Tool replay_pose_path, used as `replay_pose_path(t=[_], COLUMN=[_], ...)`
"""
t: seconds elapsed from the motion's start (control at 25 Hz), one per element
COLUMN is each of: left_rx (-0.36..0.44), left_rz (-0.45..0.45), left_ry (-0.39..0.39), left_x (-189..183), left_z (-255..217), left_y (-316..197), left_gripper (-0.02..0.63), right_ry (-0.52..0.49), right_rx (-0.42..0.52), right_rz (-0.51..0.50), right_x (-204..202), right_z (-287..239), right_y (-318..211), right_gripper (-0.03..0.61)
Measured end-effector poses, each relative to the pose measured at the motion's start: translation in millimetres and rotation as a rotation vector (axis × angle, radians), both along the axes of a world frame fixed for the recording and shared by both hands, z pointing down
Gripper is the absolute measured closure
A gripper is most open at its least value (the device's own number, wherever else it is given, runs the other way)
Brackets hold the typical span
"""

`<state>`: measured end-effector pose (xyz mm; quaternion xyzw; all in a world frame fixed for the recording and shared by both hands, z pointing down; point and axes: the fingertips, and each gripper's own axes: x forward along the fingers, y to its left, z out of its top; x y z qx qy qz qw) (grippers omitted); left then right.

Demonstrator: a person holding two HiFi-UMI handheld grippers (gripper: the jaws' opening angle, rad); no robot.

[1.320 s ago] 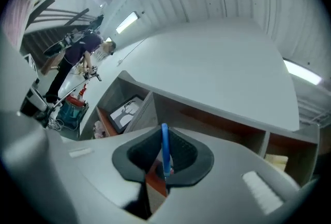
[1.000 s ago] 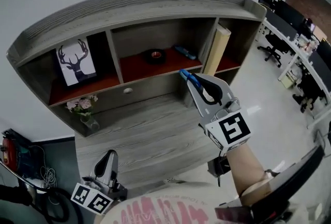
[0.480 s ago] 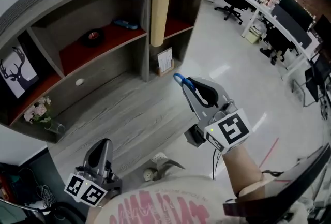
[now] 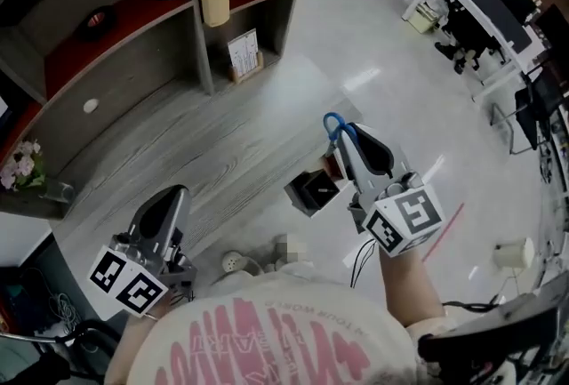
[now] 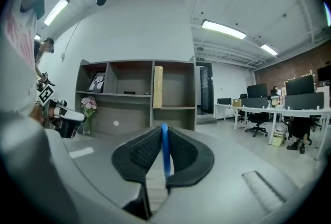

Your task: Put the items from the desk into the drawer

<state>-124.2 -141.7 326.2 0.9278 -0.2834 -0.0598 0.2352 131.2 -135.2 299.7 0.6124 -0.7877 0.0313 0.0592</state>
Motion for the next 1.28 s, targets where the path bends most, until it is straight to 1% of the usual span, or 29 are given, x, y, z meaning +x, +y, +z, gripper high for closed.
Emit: replay_pose_path(t=[0.12,0.36,0.44,0.52,0.64,0.72,0.96,1.16,1.28], left_rx=[-0.02,-0.059,-0.061,-0.06,-0.074,-0.089,-0.113,-0.124,-0.12], left_rz=[-0.003,-0.004,-0.027,-0.072,-0.153,-0.19,-0.27,-0.323,-0.35], left_ry=[-0.022,-0.04,-0.048,-0.056,-0.065,-0.081,-0.112,-0.138,-0.155], left_x=[24,83,94,96,93,94,102,101,97], left_z=[5,14,16,20,29,37,52,55,54], left_y=[1,10,13,14,16,19,32,38,39], left_gripper=[0.594,0.594,0.594,0.594,0.594,0.594,0.594,0.594,0.594], right_ry=[-0.039,-0.118,-0.178,-0.216,-0.21,-0.205,-0.171,-0.213,-0.18], right_rx=[-0.045,-0.148,-0.193,-0.241,-0.297,-0.324,-0.388,-0.45,-0.48], right_rz=[0.01,-0.018,-0.01,-0.009,-0.056,-0.093,-0.186,-0.219,-0.241], right_x=[27,83,102,114,117,117,119,118,113], right_z=[24,85,108,130,159,175,222,260,279], right_y=[8,11,10,7,1,-3,-9,-10,-10], right_gripper=[0.532,0.532,0.532,0.532,0.532,0.532,0.532,0.532,0.532])
